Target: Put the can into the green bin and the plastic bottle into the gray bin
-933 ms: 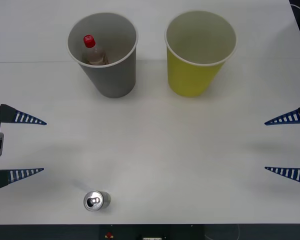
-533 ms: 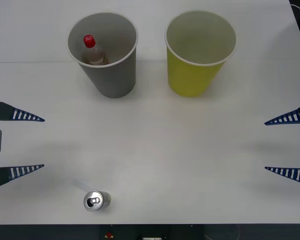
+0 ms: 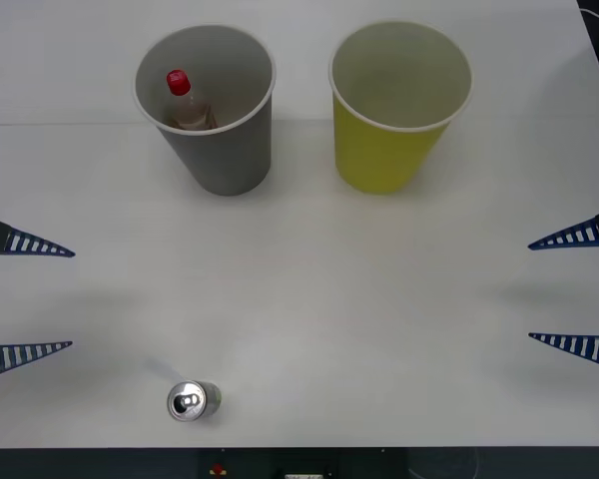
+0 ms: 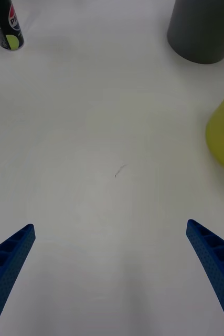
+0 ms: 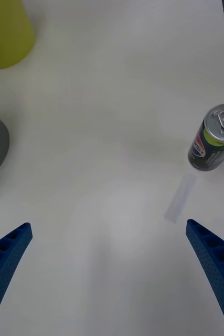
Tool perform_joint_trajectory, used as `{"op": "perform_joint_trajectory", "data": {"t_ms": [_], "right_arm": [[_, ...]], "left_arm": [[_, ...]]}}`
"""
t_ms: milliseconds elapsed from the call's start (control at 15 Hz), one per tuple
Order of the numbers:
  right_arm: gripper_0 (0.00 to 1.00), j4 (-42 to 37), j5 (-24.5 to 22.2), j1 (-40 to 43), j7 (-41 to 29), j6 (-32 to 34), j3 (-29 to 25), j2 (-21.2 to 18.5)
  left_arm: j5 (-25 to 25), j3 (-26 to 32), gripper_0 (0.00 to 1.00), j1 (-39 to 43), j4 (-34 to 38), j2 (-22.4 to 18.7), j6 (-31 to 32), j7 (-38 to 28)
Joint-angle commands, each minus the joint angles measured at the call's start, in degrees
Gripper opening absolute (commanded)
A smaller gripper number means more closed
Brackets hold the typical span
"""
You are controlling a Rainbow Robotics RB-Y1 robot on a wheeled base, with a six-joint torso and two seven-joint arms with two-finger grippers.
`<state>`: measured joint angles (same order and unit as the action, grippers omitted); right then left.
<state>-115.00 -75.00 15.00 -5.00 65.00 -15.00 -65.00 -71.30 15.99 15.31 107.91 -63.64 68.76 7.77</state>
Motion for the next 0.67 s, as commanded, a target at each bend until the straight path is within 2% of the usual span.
{"op": "perform_joint_trajectory", "data": {"t_ms": [67, 333, 667], "right_arm": [[1.00, 0.00, 0.00, 0.00, 0.00, 0.00, 0.00, 0.00], [1.00, 0.00, 0.00, 0.00, 0.00, 0.00, 0.00, 0.00], [1.00, 0.00, 0.00, 0.00, 0.00, 0.00, 0.00, 0.00]], "left_arm": [[4.59, -2.63, 1.00, -0.01, -4.19, 0.00, 0.76, 4.89], [12.77, -9.84, 1.00, -1.16, -11.23, 0.00, 0.76, 13.33], [20.50, -16.87, 1.00, -3.18, -17.99, 0.00, 1.72, 21.94]]}}
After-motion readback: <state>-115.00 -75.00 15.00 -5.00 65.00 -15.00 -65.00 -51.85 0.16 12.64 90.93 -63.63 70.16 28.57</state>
